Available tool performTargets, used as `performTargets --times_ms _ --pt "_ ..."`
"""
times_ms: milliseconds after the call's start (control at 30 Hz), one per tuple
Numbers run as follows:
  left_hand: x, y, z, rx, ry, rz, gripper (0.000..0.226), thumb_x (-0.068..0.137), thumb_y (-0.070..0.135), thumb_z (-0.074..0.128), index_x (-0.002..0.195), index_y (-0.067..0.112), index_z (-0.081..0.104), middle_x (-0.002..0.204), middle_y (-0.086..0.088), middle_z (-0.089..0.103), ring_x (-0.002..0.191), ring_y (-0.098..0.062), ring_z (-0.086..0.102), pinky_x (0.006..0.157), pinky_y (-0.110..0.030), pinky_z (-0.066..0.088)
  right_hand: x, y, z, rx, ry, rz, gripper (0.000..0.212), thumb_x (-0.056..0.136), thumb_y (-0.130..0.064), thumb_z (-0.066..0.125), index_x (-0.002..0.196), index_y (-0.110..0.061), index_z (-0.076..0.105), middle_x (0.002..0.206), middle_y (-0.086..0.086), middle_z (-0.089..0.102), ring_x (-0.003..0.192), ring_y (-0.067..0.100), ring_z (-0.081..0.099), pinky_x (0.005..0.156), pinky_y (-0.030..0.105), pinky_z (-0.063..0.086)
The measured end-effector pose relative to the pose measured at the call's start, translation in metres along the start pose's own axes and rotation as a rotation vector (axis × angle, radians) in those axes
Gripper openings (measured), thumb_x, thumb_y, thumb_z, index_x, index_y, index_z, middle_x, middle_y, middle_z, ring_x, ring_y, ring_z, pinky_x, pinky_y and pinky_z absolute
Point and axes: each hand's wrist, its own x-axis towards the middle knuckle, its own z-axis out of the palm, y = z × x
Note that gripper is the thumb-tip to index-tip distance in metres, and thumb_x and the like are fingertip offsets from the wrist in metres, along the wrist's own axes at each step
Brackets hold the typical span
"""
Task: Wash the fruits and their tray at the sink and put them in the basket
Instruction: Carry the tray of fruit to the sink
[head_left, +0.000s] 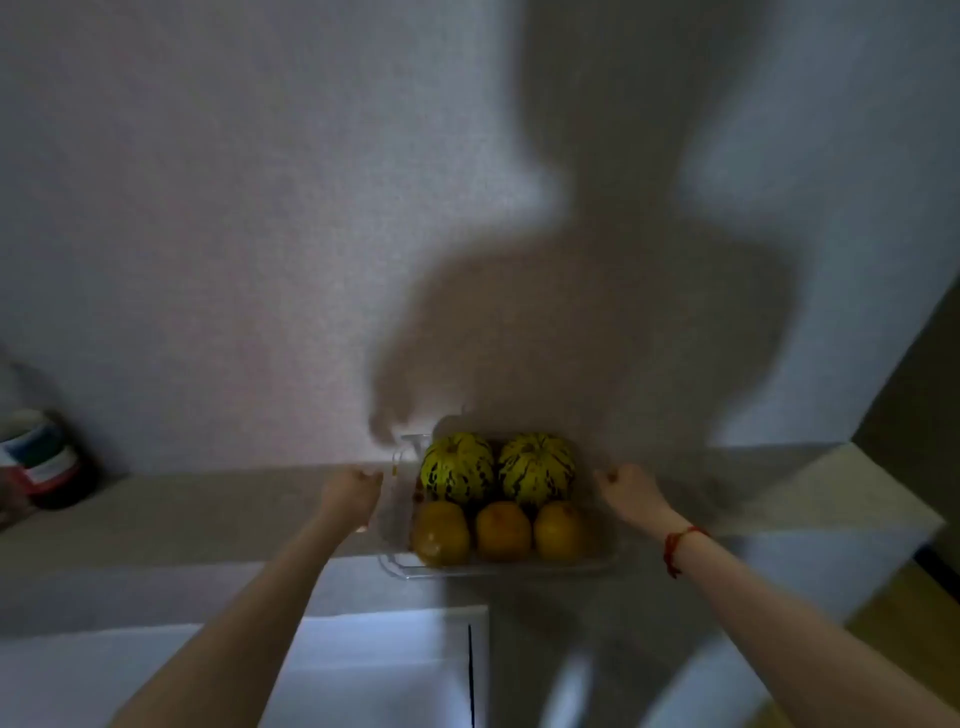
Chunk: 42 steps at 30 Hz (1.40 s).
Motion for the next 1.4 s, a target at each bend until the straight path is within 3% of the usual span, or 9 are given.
performTargets --times_ms 100,200,267,367,467,633,933,1100,1400 --pt "0.007 -0.007 0.007 -0.284 -0.091 -0.034 0.032 0.102 0.015 0.038 0.091 -0.007 0.058 0.072 -0.018 0.055 0.063 -0.027 0.055 0.062 -0.035 0.051 0.007 0.008 0.005 0.096 0.018 0.057 0.036 0.1 -0.019 0.041 0.072 -0.001 0.058 0.091 0.027 0.065 0.093 0.036 0.061 0.067 0.025 0.03" --pt "0.01 -0.008 0.012 -0.433 -0.091 -0.071 0.036 0.101 0.009 0.037 0.069 0.003 0.051 0.058 -0.01 0.044 0.039 -0.013 0.045 0.035 -0.016 0.04 0.012 0.014 0.013 0.301 -0.013 0.123 0.043 0.1 -0.013 0.04 0.059 -0.008 0.049 0.058 0.012 0.052 0.056 0.026 0.05 0.052 0.026 0.034" --pt "0.012 -0.008 0.013 -0.568 -0.128 -0.131 0.034 0.099 0.004 0.036 0.067 0.006 0.048 0.058 -0.008 0.04 0.035 -0.01 0.041 0.033 -0.011 0.034 0.013 0.015 0.017 0.457 -0.006 0.161 0.041 0.099 -0.008 0.038 0.059 -0.01 0.046 0.052 0.008 0.043 0.038 0.015 0.042 0.035 0.018 0.028" --pt "0.012 -0.009 0.016 -0.717 -0.191 -0.23 0.029 0.093 -0.001 0.038 0.066 0.008 0.045 0.052 -0.004 0.038 0.036 -0.01 0.036 0.034 -0.007 0.028 0.012 0.017 0.021 0.548 -0.015 0.196 0.043 0.099 -0.007 0.036 0.056 -0.01 0.04 0.04 0.005 0.038 0.021 0.003 0.031 0.028 0.014 0.021" --pt "0.009 -0.01 0.021 -0.82 -0.2 -0.248 0.031 0.096 0.002 0.038 0.066 0.011 0.044 0.039 0.002 0.04 0.027 -0.005 0.036 0.033 -0.006 0.025 0.01 0.015 0.024 0.686 -0.049 0.242 0.041 0.1 -0.01 0.035 0.059 -0.012 0.035 0.032 -0.003 0.032 0.021 0.003 0.026 0.028 0.01 0.018" --pt "0.009 -0.011 0.028 -0.756 -0.149 -0.217 0.034 0.1 0.013 0.035 0.067 0.017 0.042 0.058 -0.001 0.036 0.029 -0.004 0.036 0.034 -0.009 0.023 0.005 0.013 0.026 0.841 -0.045 0.28 0.036 0.101 -0.013 0.034 0.065 -0.017 0.035 0.054 0.003 0.027 0.023 0.0 0.025 0.027 0.009 0.017" --pt "-0.003 -0.001 0.035 -0.809 -0.215 -0.07 0.036 0.101 0.009 0.031 0.066 0.013 0.036 0.06 -0.005 0.031 0.027 -0.005 0.03 0.032 -0.011 0.021 -0.016 0.031 0.016 1.004 0.016 0.282 0.034 0.101 -0.014 0.036 0.068 -0.015 0.039 0.031 -0.009 0.034 0.025 0.0 0.028 0.028 0.01 0.018" --pt "-0.02 0.025 0.042 -0.815 -0.272 0.016 0.036 0.1 0.005 0.031 0.065 0.011 0.038 0.045 0.0 0.037 0.028 -0.006 0.032 0.031 -0.012 0.025 -0.035 0.046 -0.015 1.04 0.092 0.23 0.035 0.101 -0.011 0.036 0.066 -0.015 0.039 0.033 -0.01 0.032 0.027 0.001 0.029 0.029 0.013 0.022" --pt "-0.064 0.106 0.074 -0.821 -0.459 0.109 0.032 0.099 0.007 0.031 0.069 0.011 0.042 0.041 0.004 0.036 0.029 -0.006 0.03 0.032 -0.011 0.023 -0.09 0.087 -0.097 1.071 0.288 0.216 0.04 0.101 -0.01 0.034 0.061 -0.014 0.034 0.034 -0.009 0.031 0.028 0.003 0.026 0.031 0.014 0.021"
